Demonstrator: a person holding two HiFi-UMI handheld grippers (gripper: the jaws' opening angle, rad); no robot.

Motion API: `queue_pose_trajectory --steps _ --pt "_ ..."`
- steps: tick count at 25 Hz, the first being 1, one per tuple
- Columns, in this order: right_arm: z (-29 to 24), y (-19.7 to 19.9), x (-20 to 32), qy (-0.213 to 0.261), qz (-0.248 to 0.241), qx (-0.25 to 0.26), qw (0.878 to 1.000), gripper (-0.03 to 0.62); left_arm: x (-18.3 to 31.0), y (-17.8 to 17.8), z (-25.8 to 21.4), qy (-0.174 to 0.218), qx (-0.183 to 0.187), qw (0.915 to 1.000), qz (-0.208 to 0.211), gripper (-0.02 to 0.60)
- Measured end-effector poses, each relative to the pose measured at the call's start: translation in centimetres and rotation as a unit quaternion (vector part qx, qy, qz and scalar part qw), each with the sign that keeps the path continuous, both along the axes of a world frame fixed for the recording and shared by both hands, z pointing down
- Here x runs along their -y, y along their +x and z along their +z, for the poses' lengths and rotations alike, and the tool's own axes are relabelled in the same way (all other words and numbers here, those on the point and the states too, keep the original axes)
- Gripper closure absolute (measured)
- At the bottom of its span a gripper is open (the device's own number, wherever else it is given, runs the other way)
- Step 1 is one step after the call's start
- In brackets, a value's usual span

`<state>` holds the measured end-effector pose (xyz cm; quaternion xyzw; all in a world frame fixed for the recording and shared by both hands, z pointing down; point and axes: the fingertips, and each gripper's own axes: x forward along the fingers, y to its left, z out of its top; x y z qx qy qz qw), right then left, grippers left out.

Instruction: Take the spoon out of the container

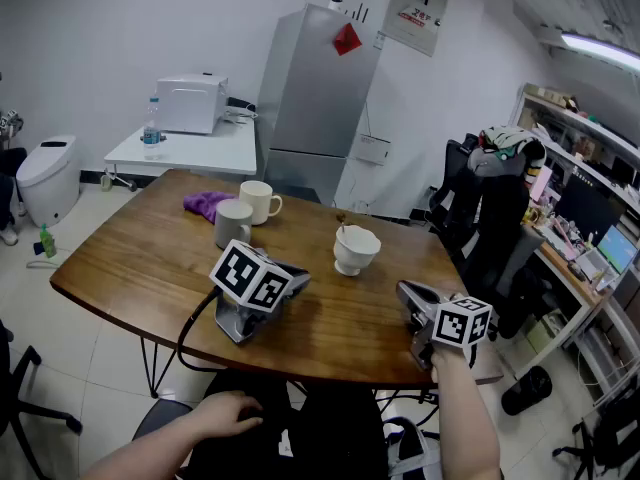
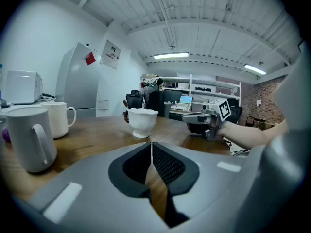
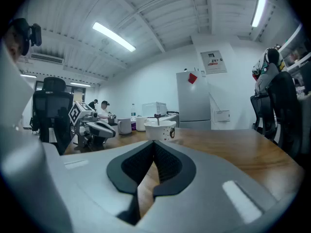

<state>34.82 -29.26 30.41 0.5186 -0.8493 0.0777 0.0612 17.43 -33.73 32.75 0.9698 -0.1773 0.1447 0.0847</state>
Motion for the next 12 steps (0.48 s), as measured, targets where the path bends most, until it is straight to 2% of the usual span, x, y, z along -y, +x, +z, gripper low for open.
queue_pose_trajectory --steps 12 --pt "-0.06 0.16 -0.09 -0.001 0.001 0.002 1.0 0.592 0.01 0.17 -0.1 0.001 0.001 1.0 0.001 0.569"
